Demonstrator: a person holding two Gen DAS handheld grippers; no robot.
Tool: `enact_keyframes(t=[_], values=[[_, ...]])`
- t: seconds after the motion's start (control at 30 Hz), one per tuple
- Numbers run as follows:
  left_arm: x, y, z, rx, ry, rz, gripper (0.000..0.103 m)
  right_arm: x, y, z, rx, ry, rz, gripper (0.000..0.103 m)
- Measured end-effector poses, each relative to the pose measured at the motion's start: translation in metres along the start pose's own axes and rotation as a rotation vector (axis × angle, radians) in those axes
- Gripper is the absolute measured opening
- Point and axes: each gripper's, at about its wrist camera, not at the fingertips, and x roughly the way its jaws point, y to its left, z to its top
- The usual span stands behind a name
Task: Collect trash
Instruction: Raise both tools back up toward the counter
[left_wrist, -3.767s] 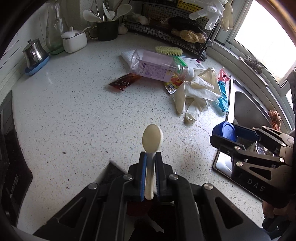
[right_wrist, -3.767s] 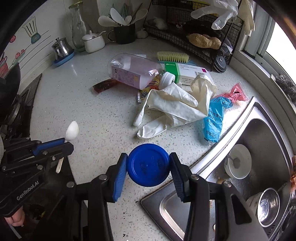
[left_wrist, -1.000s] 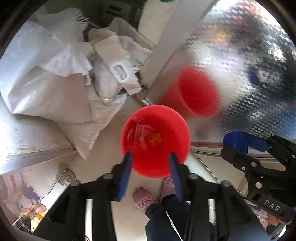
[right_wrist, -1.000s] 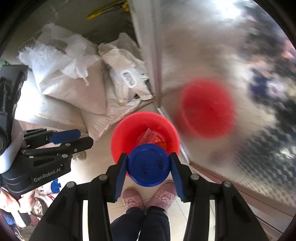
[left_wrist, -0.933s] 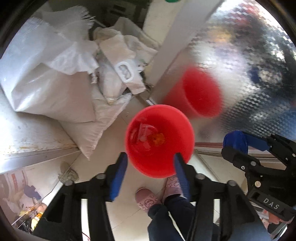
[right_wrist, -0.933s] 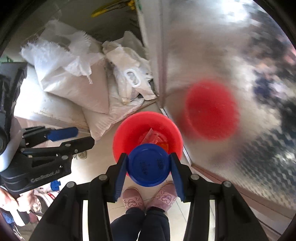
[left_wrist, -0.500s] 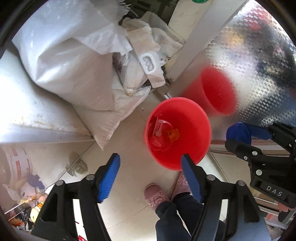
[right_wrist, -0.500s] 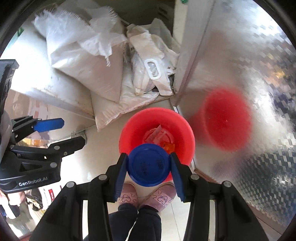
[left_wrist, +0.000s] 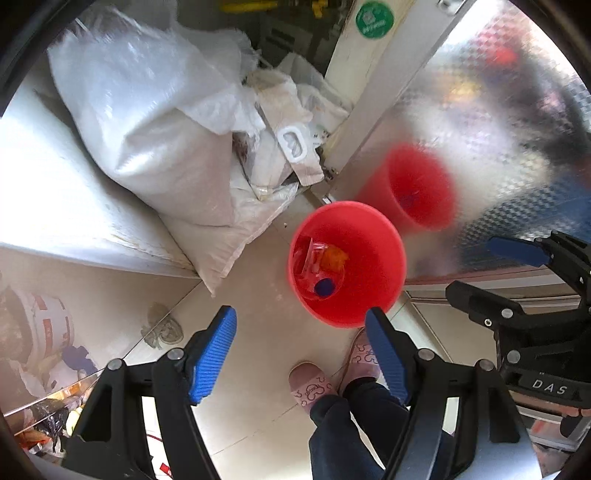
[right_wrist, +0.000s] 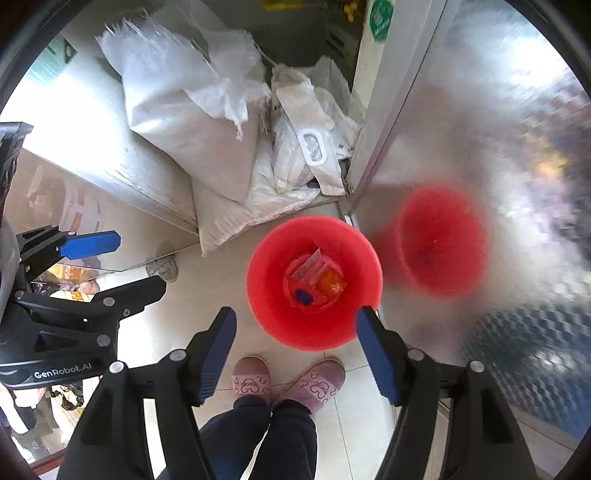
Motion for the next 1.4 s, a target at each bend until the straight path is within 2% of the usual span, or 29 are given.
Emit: enact_keyframes(t=[0.17,0.37,0.43,0.77,0.97,1.17,1.3,1.4], values=[[-0.064,-0.011,-0.002,0.014,-0.045,0.005,0.071,-0.052,0.008,-0.002,-0.001,-0.036,-0.009,0.067],[-0.159,-0.031,-0.001,0.057,-0.112,0.017,0.071,-0.147,0.019,-0.002,0.003,-0.12,-0.038,0.069],[-0.188,-0.038,0.003,0.067,-0.135,0.0,0.071,-0.178,0.021,-0.003,0.013,-0.148,-0.053,0.069],[-0.312,-0.08,0.036,0.16,-0.307,-0.012,0.082,-0.312,0.009,-0.002,0.074,-0.318,-0.123,0.073],[-0.351,-0.114,0.071,0.267,-0.382,-0.008,0.087,-0.368,-0.015,0.002,0.153,-0.404,-0.179,0.074],[-0.379,-0.144,0.117,0.33,-0.443,-0.002,0.091,-0.399,-0.045,0.018,0.207,-0.462,-0.222,0.076],[-0.383,-0.161,0.153,0.362,-0.466,0.033,0.094,-0.417,-0.07,0.033,0.207,-0.489,-0.246,0.083],[-0.382,-0.173,0.181,0.366,-0.468,0.029,0.098,-0.424,-0.089,0.05,0.211,-0.505,-0.252,0.083]])
